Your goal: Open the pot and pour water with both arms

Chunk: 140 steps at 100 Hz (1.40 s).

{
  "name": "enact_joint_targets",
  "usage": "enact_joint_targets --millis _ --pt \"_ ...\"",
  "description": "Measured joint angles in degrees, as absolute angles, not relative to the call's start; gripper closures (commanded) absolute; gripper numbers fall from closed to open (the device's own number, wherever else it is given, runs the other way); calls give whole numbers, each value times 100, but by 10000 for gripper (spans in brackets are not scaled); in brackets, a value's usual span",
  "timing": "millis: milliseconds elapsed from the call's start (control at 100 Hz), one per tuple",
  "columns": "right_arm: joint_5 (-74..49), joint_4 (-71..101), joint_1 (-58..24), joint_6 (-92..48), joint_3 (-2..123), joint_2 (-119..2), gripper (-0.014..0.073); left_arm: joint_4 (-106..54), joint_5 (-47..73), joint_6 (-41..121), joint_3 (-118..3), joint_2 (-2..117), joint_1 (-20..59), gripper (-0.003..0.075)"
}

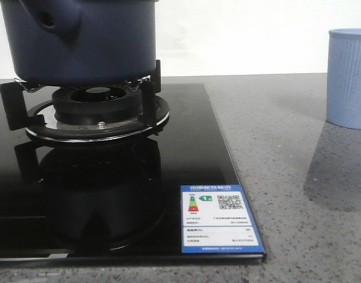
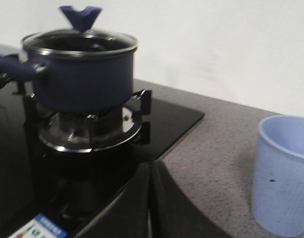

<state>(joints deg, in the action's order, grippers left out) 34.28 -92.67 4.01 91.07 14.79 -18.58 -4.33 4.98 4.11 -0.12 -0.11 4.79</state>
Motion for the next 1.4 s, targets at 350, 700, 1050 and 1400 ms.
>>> enact_joint_targets --millis 350,700,1050,1400 --pt "3288 -8328 401 8135 1479 -1872 654 -433 498 411 -12 -11 479 736" --pt "2031 -4251 -139 4581 1479 -2405 654 -433 498 411 -12 -11 479 736" --pt "-62 -1382 -667 1088 1464 -2340 654 -433 498 411 -12 -11 479 736" --pt "77 -428 29 -45 469 -959 654 -433 498 411 -12 -11 479 736"
